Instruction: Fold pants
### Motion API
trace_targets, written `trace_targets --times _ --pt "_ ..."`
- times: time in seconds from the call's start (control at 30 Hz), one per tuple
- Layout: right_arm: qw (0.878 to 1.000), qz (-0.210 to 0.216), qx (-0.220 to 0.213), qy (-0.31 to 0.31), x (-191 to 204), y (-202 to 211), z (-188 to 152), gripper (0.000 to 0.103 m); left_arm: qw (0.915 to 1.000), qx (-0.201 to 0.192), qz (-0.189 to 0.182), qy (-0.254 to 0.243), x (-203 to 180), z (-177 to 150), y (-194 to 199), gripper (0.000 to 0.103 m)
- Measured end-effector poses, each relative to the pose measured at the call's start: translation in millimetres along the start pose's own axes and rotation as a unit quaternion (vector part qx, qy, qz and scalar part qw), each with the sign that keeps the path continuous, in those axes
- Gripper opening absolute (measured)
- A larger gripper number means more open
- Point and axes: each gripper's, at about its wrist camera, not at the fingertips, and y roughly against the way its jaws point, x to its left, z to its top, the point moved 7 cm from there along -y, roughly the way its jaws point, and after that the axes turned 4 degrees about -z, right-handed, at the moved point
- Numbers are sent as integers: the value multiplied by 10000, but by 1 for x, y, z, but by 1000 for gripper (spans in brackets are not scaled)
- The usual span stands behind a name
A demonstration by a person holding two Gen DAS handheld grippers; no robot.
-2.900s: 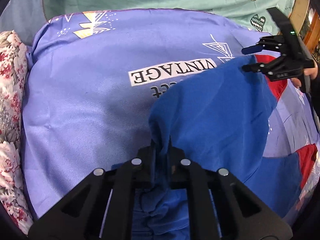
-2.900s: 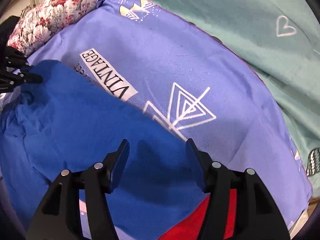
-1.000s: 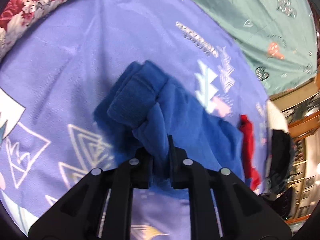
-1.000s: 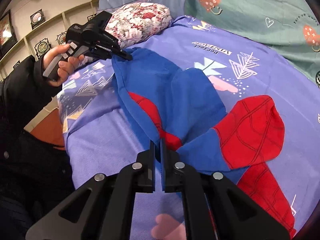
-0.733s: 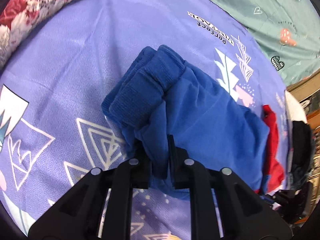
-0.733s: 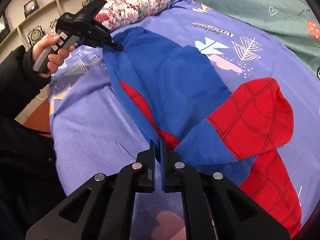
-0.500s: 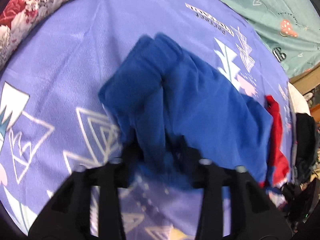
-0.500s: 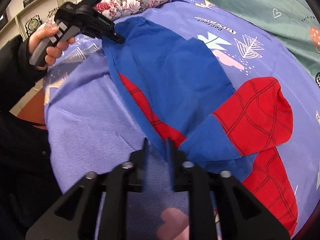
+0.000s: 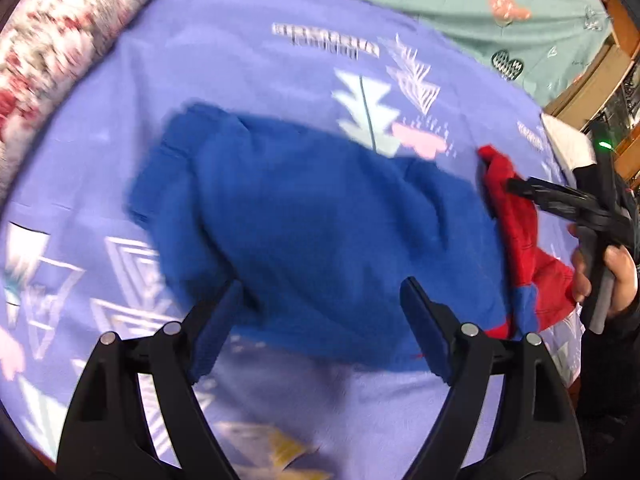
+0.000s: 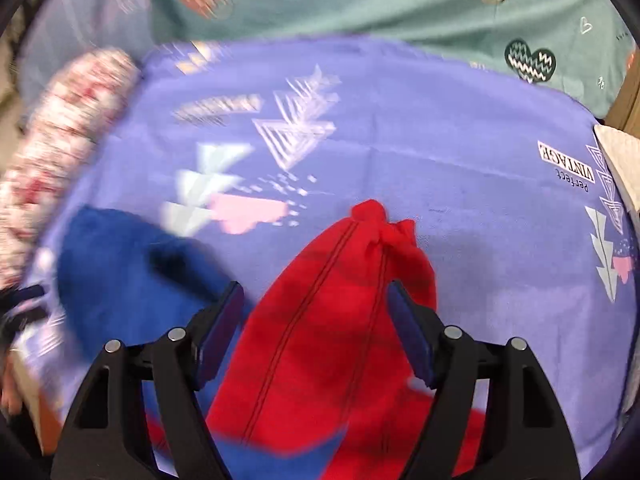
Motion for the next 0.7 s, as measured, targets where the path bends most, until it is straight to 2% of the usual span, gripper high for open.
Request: trace_targets --times 0.07,0.1,0.17,0.2,0.23,0.3,0.4,0.5,0.53,0.6,0.67,0.7 --pt "9966 -565 436 407 4 -34 -7 25 9999 115 23 84 3 -3 -15 82" --pt "9961 -573 535 398 2 -41 -12 1 9998 172 32 101 5 -5 -21 82" --pt "9978 -505 241 355 -10 -30 -16 1 9997 209 62 60 9 -10 -26 83" --pt "9985 -500 -1 203 -27 -11 -19 1 9997 215 64 21 9 -11 -28 83" --pt "9985 -500 -1 203 -27 -11 -19 1 9998 213 59 1 10 -12 -28 83" --pt "9984 -392 -343 -221 -59 21 -31 1 9998 196 5 -3 11 -12 -29 85" --pt "9860 -74 -1061 -1281 -121 87 -81 1 9999 151 -65 11 11 -12 -30 89" --pt "9656 351 -1291 -2230 -145 114 -148 1 9999 139 -72 -7 8 -12 -32 92" --pt "9596 485 -1288 -2456 -147 116 -175 1 9999 149 -52 -23 7 -11 -34 94" --pt "9531 661 -1243 -2681 -146 112 -206 2 9998 175 5 -65 3 -10 -38 97" --pt "9512 749 -1180 -2751 -146 104 -223 15 9997 200 101 -104 -1 -9 -40 98" --pt "9484 816 -1152 -2839 -146 105 -225 28 9997 199 129 -116 -1 -9 -40 98"
